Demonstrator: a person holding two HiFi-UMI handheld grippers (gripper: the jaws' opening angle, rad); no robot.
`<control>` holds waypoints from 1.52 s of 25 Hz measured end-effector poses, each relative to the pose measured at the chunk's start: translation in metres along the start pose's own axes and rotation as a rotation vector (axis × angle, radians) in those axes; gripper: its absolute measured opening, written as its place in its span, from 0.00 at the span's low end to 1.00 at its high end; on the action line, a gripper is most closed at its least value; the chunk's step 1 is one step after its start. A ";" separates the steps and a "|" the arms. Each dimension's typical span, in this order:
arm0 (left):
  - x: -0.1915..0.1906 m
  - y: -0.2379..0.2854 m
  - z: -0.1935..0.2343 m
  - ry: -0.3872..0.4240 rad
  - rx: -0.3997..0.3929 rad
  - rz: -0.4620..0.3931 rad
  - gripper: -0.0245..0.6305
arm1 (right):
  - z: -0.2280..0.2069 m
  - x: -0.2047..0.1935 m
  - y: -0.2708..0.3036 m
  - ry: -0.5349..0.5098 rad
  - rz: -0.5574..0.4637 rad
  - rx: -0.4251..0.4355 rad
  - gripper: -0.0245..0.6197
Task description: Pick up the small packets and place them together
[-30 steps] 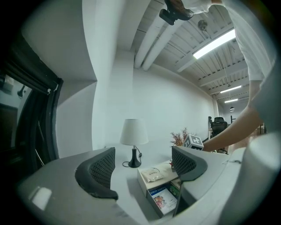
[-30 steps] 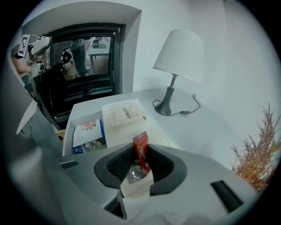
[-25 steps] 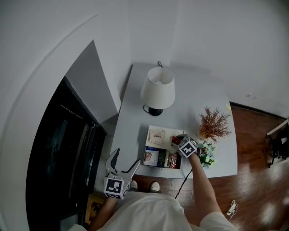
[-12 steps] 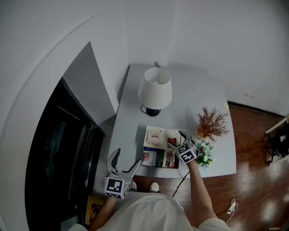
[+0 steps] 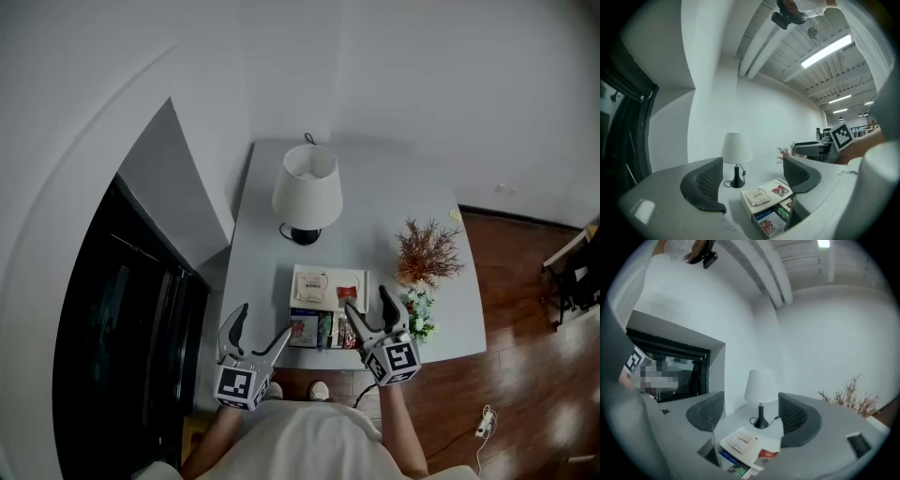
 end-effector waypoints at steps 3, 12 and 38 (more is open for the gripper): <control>0.001 -0.002 0.001 -0.001 0.017 -0.007 0.63 | 0.010 0.016 -0.024 -0.013 -0.069 -0.106 0.62; 0.003 -0.008 -0.001 -0.001 0.002 -0.021 0.63 | 0.030 0.012 -0.041 -0.085 -0.044 -0.127 0.56; -0.005 -0.028 -0.012 -0.016 0.014 -0.019 0.62 | 0.057 0.006 -0.048 -0.105 0.005 -0.039 0.56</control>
Point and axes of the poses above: the fingertips, and each gripper's own axes: y forward along the fingers, z to its left, x out of its top, the point moved 9 cm from there along -y, backward along the fingers, and after that the axes turned 6 degrees about -y, right-handed, at the moved point
